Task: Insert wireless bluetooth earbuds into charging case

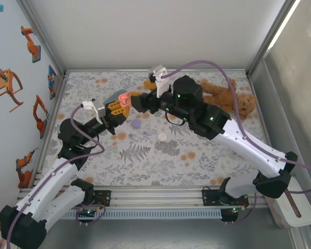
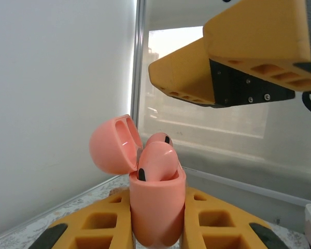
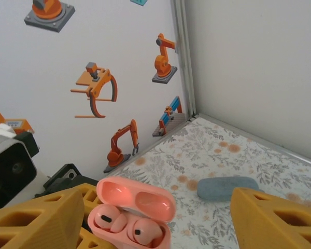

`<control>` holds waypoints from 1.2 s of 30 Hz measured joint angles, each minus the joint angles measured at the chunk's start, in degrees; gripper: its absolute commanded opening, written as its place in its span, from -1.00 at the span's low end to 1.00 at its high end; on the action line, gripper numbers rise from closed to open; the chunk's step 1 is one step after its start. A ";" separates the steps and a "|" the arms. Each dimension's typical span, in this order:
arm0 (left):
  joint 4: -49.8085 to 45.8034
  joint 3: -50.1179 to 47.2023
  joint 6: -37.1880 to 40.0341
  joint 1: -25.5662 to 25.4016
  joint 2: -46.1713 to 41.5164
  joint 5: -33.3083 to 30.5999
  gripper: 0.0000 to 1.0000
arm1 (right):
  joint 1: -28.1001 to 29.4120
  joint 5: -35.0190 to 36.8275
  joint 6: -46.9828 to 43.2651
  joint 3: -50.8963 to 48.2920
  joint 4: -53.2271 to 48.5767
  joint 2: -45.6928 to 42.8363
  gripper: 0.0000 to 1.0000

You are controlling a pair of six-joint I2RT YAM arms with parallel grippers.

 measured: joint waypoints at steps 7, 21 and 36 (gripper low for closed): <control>0.35 -1.03 -0.61 -0.11 -0.81 0.00 -1.00 | -9.11 -13.44 7.26 -3.96 0.52 -3.54 0.61; 5.60 -1.51 -4.31 -0.11 2.38 0.28 -1.00 | -9.62 -31.63 16.74 -6.36 6.12 2.60 0.83; 6.78 -1.51 -5.22 -0.17 3.23 1.11 -1.00 | -9.18 -35.69 18.21 -1.99 6.99 7.34 0.69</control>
